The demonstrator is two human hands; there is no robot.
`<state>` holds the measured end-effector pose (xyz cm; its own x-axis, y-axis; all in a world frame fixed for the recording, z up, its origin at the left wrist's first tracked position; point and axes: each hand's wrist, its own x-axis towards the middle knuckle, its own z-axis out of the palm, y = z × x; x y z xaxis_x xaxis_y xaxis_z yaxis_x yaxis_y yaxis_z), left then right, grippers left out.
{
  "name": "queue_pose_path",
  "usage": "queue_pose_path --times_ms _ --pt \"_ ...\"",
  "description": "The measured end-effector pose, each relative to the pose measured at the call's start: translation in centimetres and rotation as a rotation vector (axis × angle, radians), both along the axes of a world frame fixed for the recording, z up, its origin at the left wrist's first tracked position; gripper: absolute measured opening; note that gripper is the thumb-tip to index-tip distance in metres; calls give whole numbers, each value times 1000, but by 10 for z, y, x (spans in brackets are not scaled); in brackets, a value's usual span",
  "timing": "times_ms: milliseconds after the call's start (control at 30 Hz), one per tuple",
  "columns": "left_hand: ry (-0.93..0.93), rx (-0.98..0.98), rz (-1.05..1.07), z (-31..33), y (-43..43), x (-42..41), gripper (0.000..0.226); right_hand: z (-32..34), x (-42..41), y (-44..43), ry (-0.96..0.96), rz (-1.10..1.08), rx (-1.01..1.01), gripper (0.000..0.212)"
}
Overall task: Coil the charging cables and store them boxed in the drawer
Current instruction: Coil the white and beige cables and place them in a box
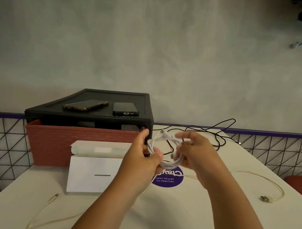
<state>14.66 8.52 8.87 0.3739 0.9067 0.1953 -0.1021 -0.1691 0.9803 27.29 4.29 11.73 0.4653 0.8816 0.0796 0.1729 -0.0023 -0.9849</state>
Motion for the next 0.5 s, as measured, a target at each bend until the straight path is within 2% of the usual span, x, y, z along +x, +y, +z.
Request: queue_pose_path --times_ms 133,267,400,500 --pt "408 35 -109 -28 8 2 46 -26 19 6 -293 127 -435 26" --pt "764 151 -289 -46 9 -1 33 -44 30 2 -462 291 -657 30" --pt "974 271 -288 -59 12 4 36 -50 25 3 -615 390 -788 36" --pt "1008 268 -307 -67 13 5 41 -53 21 6 -754 427 -825 36"
